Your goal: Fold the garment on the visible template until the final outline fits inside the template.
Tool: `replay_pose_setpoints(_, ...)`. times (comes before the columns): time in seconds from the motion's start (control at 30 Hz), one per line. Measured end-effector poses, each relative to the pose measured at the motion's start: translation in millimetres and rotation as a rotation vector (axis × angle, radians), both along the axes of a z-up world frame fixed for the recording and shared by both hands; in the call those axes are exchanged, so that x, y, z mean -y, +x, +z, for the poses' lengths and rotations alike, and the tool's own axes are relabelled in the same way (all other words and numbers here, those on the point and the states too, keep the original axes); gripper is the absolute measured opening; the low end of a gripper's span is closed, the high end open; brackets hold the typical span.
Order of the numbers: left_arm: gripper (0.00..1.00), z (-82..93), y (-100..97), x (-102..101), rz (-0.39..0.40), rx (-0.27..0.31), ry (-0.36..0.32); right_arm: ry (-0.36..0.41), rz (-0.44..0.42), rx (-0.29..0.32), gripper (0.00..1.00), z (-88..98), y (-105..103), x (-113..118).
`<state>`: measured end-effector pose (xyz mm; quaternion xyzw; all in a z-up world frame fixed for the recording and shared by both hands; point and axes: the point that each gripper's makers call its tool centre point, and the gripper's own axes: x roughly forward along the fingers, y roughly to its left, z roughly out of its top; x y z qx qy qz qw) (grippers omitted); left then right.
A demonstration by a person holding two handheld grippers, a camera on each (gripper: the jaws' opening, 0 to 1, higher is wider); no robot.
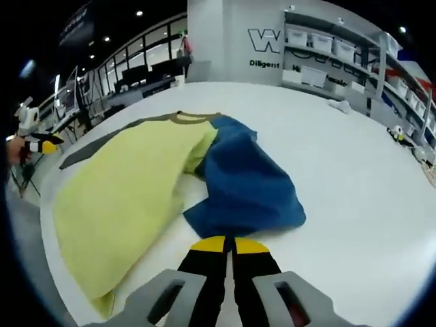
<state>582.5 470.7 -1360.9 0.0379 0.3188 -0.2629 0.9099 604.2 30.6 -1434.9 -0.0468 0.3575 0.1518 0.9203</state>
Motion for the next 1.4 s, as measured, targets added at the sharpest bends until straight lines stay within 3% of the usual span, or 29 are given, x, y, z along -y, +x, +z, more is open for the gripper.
replay_pose_setpoints(0.27,0.33,-1.0,0.1,8.2,-0.014,0.0,-0.004,-0.089,0.02,0.045,0.0,18.5,2.6,32.1)
replay_pose_setpoints(0.3,0.33,-1.1,0.2,9.6,-0.016,-0.001,-0.005,-0.154,0.044,0.064,0.0,25.0,5.5,41.8)
replay_pose_setpoints(0.4,0.33,-0.9,0.2,12.8,-0.021,-0.001,-0.007,-0.216,0.077,0.078,0.0,32.5,9.7,52.1)
replay_pose_setpoints(0.47,0.33,-0.2,0.2,14.9,-0.023,0.0,-0.009,-0.31,0.116,0.085,0.0,39.2,13.5,62.2)
replay_pose_setpoints(0.53,0.33,0.1,0.9,16.5,-0.026,0.001,-0.012,-0.361,0.158,0.109,0.0,47.4,19.8,64.8)
replay_pose_setpoints(0.6,0.33,0.2,1.3,17.3,-0.027,0.001,-0.013,-0.474,0.216,0.123,0.0,53.9,25.5,68.9)
replay_pose_setpoints(0.63,0.33,0.5,1.4,17.9,-0.027,0.001,-0.014,-0.477,0.227,0.132,0.0,55.9,27.7,66.5)
replay_pose_setpoints(0.7,0.33,1.8,1.8,19.1,-0.027,0.003,-0.017,-0.554,0.299,0.152,0.0,58.9,32.8,60.2)
replay_pose_setpoints(0.9,0.33,3.4,2.1,21.5,-0.03,0.003,-0.019,-0.599,0.469,0.176,0.0,47.6,36.3,9.7)
replay_pose_setpoints(1.1,0.32,3.6,1.9,21.9,-0.029,0.001,-0.02,-0.596,0.564,0.161,0.0,26.0,36.0,-30.4)
replay_pose_setpoints(1.27,0.32,3.5,0.9,22.4,-0.031,-0.001,-0.02,-0.566,0.54,0.158,0.0,19.6,46.2,-37.4)
replay_pose_setpoints(1.4,0.32,3.7,0.7,24.1,-0.033,-0.002,-0.022,-0.545,0.5,0.145,0.0,20.0,61.2,-27.3)
